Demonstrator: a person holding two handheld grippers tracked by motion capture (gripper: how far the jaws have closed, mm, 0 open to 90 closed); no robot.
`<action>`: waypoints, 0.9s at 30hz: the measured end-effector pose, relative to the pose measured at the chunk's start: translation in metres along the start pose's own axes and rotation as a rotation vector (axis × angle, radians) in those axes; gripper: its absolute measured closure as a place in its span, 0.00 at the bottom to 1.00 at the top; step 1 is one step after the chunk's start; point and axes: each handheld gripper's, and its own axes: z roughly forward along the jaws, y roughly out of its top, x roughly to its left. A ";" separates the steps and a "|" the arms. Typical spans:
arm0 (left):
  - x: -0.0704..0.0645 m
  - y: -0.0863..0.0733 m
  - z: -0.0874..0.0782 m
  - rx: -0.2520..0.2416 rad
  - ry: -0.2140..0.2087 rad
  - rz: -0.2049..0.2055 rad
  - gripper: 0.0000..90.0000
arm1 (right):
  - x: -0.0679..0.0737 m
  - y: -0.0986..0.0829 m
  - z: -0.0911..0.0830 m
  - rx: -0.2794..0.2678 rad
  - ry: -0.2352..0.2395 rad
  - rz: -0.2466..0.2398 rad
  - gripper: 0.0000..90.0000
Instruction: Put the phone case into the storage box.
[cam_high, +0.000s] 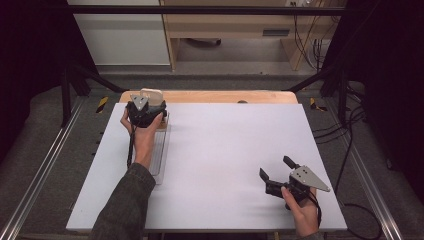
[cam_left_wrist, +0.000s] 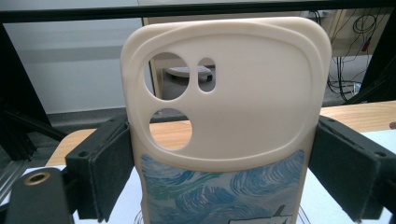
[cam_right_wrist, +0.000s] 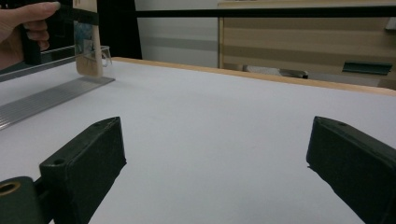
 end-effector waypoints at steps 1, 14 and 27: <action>0.000 0.000 0.000 0.000 0.000 0.000 0.13 | 0.000 0.000 0.000 0.000 -0.001 0.001 0.05; 0.000 -0.001 0.001 0.028 0.005 0.000 0.13 | 0.000 0.000 0.000 0.001 0.001 0.001 0.05; -0.002 -0.003 0.003 0.042 0.001 0.001 0.12 | 0.003 -0.001 0.002 0.007 0.010 -0.004 0.05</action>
